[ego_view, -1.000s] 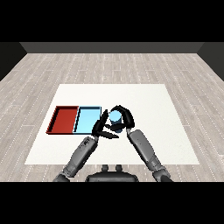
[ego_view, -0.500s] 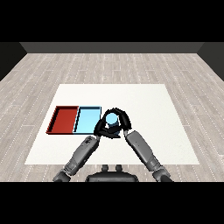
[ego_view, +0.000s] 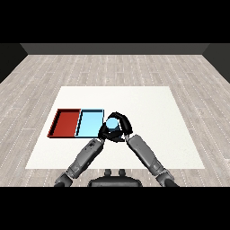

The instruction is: Pick the blue can and put it in the blue box

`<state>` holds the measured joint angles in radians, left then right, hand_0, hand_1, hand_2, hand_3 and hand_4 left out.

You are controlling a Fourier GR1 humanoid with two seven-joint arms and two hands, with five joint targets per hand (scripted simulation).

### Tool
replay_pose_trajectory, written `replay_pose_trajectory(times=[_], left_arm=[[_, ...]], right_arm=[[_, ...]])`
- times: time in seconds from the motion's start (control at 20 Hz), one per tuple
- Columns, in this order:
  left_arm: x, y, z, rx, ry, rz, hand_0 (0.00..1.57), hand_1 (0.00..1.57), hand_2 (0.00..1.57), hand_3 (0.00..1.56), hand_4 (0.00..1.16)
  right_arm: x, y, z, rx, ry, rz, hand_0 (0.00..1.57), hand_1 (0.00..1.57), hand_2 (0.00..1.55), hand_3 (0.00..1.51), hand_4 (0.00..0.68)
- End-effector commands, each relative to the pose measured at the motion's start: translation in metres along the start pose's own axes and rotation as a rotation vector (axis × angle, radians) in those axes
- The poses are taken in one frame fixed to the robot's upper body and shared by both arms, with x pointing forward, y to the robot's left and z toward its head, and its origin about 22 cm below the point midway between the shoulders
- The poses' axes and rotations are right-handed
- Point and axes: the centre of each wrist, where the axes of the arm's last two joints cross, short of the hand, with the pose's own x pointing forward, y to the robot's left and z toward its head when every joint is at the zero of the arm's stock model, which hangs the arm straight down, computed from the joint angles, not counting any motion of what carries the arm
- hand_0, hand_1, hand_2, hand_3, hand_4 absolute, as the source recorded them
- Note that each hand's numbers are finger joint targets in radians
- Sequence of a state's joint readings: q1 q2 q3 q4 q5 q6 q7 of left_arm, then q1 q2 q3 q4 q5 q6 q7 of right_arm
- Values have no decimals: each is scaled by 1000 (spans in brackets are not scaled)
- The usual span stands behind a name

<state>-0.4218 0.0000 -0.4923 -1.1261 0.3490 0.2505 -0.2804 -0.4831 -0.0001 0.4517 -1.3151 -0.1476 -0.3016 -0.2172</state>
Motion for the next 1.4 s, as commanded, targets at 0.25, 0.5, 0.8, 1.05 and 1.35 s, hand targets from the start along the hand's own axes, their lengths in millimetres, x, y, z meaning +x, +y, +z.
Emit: replay_pose_trajectory(times=[0.25,0.5,0.8,1.05,1.35], left_arm=[[4,-19,-10,64,44,-72,0,0,0,0,165],[15,-22,-16,61,66,-157,0,0,0,0,0],[5,-21,-4,172,51,-128,893,893,967,857,651],[7,-13,-24,93,44,-210,850,850,882,554,661],[2,-19,-23,191,50,-129,1438,1438,1347,1040,625]], right_arm=[[1,4,-1,24,5,-48,1513,1513,1472,1412,547],[3,28,18,29,11,-57,1491,1491,1460,1405,570],[3,14,12,33,8,-54,1487,1487,1462,1403,558],[-1,21,6,42,1,-54,1483,1483,1454,1401,590],[6,23,2,22,-18,-55,1460,1460,1452,1405,575]])
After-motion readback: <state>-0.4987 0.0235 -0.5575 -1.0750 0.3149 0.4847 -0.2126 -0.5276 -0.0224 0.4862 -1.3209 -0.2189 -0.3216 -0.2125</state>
